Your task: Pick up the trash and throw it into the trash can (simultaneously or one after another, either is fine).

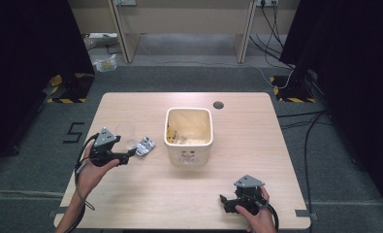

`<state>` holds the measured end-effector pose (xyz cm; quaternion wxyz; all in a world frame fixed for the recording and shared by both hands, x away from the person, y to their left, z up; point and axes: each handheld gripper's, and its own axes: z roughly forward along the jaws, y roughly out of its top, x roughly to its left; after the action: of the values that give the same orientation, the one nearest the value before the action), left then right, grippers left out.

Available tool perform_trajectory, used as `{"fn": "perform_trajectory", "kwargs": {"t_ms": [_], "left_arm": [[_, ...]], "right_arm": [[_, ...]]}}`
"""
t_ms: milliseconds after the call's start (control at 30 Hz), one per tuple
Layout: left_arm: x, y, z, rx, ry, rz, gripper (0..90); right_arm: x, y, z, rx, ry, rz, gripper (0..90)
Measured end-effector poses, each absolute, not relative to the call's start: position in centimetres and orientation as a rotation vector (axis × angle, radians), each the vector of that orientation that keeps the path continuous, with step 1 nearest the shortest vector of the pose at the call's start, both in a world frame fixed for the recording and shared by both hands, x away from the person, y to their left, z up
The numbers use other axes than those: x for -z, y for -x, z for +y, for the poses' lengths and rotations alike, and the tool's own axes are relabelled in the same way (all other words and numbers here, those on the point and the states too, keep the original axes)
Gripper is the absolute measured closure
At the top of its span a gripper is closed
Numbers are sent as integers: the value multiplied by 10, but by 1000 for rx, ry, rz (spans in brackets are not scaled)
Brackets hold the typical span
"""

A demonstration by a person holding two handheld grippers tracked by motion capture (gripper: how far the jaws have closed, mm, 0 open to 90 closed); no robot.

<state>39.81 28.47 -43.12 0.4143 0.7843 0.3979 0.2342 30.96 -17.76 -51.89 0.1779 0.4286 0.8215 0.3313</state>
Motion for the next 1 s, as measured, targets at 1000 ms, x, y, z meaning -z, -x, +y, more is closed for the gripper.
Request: {"fn": "perform_trajectory", "kwargs": {"t_ms": [1000], "left_arm": [[428,-440,278,-612,-2022,1009,322]], "right_arm": [[519,-310,-178,-938,-1210,2326,4]]}}
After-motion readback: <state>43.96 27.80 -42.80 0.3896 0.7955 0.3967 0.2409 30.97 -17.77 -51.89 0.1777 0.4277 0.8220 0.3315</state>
